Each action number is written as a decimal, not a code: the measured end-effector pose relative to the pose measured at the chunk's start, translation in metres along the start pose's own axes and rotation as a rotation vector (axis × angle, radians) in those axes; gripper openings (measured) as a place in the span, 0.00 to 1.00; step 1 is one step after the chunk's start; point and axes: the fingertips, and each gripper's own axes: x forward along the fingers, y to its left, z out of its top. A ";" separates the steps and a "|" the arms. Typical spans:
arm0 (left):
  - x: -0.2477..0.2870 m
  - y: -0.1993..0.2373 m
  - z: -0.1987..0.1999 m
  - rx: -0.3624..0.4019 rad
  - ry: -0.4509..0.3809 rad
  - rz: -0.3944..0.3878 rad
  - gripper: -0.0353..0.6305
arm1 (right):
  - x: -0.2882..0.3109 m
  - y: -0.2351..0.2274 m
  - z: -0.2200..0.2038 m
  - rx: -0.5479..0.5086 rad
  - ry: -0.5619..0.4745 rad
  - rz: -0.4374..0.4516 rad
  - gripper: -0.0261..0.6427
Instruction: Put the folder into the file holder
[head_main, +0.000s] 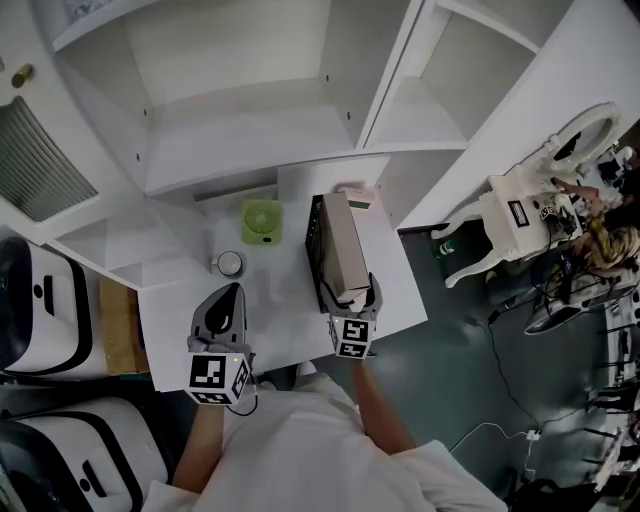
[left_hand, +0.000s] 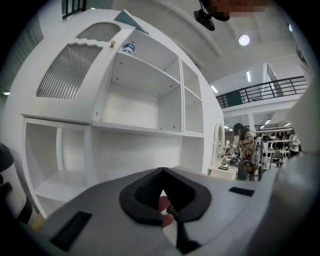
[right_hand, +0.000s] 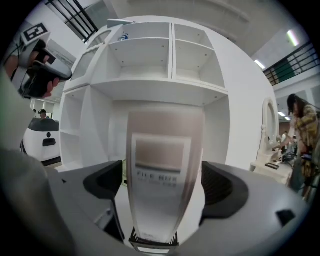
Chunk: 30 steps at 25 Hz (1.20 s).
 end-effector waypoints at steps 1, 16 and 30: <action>-0.002 0.000 0.001 -0.006 -0.003 -0.002 0.04 | -0.005 -0.003 0.012 -0.004 -0.006 -0.012 0.74; -0.038 0.013 0.015 -0.023 -0.047 -0.054 0.04 | -0.104 0.013 0.183 0.010 -0.113 -0.115 0.04; -0.136 -0.043 0.023 -0.004 -0.119 -0.077 0.04 | -0.223 0.055 0.206 -0.004 -0.184 -0.031 0.04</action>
